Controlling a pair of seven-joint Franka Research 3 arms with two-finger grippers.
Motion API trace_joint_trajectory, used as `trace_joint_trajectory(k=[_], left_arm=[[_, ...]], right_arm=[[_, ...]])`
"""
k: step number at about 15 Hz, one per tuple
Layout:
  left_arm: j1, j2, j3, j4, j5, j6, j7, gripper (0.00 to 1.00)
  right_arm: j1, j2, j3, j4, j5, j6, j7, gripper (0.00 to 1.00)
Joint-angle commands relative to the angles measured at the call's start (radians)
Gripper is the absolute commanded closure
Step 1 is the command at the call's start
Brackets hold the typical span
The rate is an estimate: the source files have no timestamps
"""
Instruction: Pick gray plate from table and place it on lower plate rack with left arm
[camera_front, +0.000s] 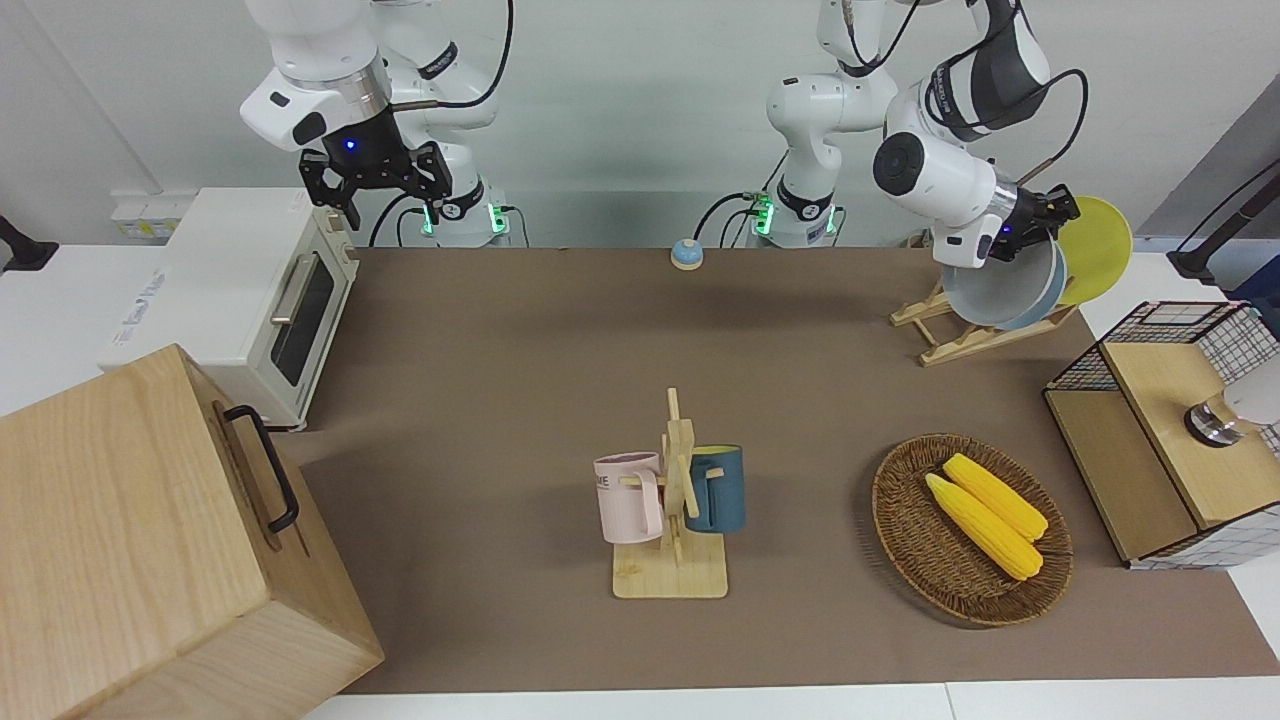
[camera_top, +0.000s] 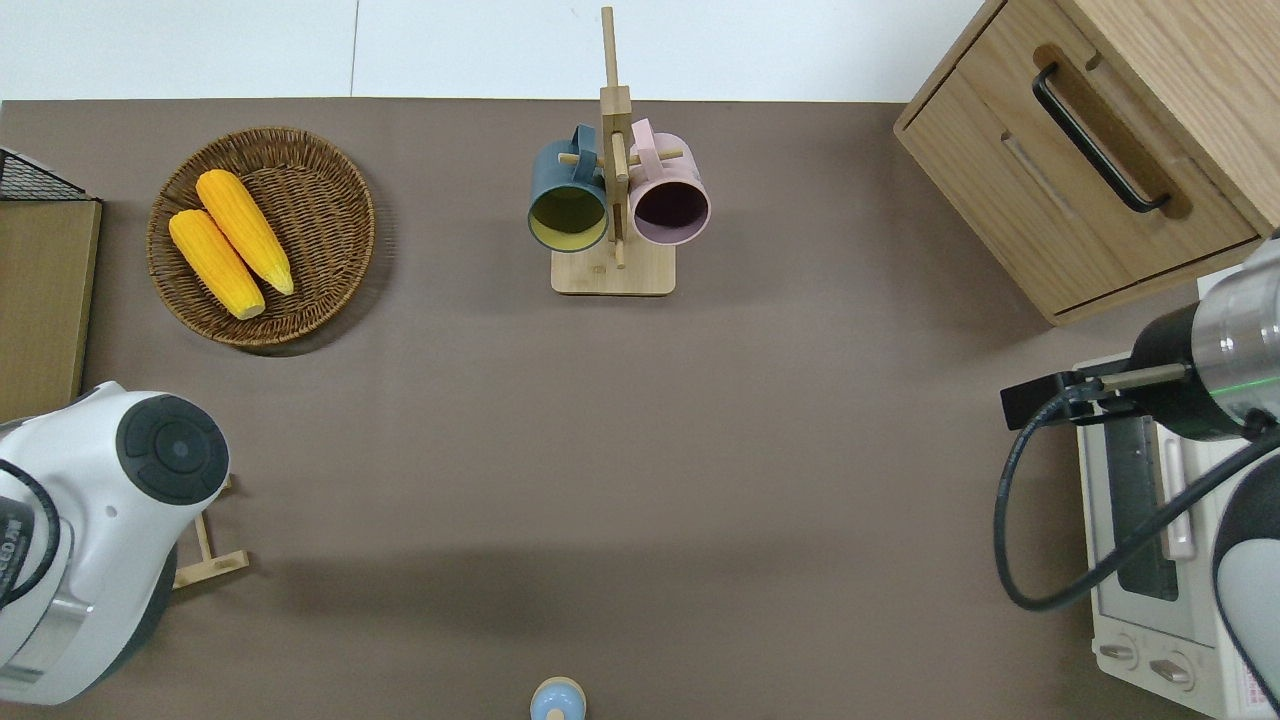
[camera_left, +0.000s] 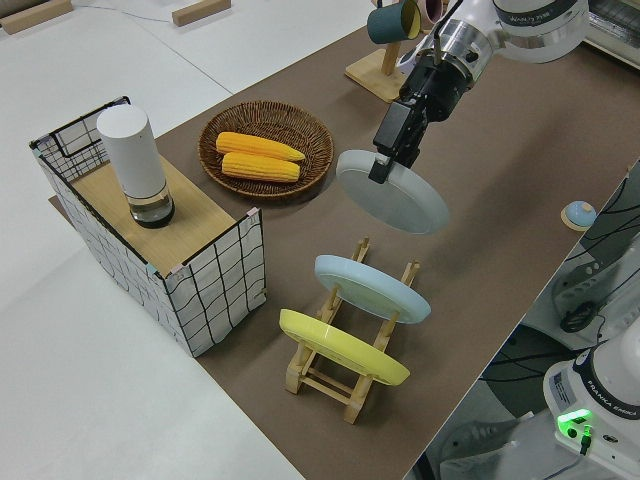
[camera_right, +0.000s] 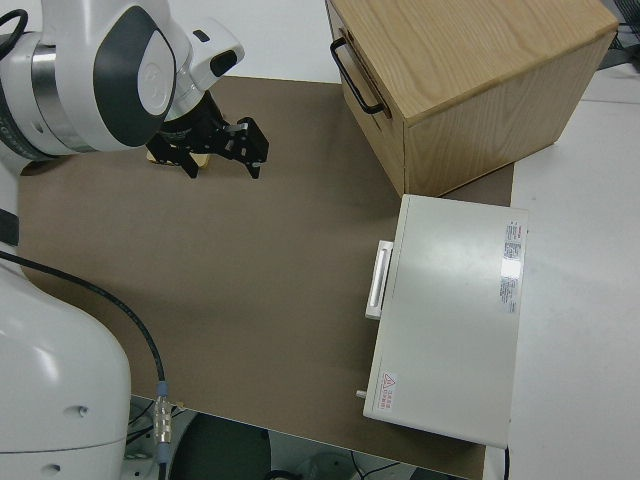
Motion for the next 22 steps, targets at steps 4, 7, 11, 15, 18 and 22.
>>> trace_joint_trajectory(k=[4, 7, 11, 15, 18, 22], left_arm=[[-0.011, -0.007, -0.040, -0.090, 0.096, -0.044, -0.124, 1.00], [-0.013, -0.003, -0.048, -0.108, 0.107, -0.062, -0.162, 1.00], [-0.013, 0.017, -0.070, -0.151, 0.121, -0.079, -0.235, 1.00], [-0.011, 0.057, -0.088, -0.174, 0.147, -0.110, -0.310, 1.00], [-0.013, 0.088, -0.090, -0.187, 0.156, -0.111, -0.377, 1.00], [-0.016, 0.125, -0.097, -0.206, 0.156, -0.111, -0.459, 1.00]], right_arm=[[-0.010, -0.002, 0.006, 0.006, 0.010, -0.014, 0.000, 0.011], [-0.010, -0.002, 0.006, 0.006, 0.010, -0.014, 0.000, 0.011], [-0.010, -0.002, 0.006, 0.006, 0.010, -0.014, -0.001, 0.011], [-0.010, -0.002, 0.006, 0.006, 0.010, -0.014, 0.000, 0.013], [-0.010, -0.002, 0.006, 0.006, 0.010, -0.014, 0.000, 0.011], [-0.010, -0.002, 0.006, 0.006, 0.010, -0.014, 0.000, 0.011]])
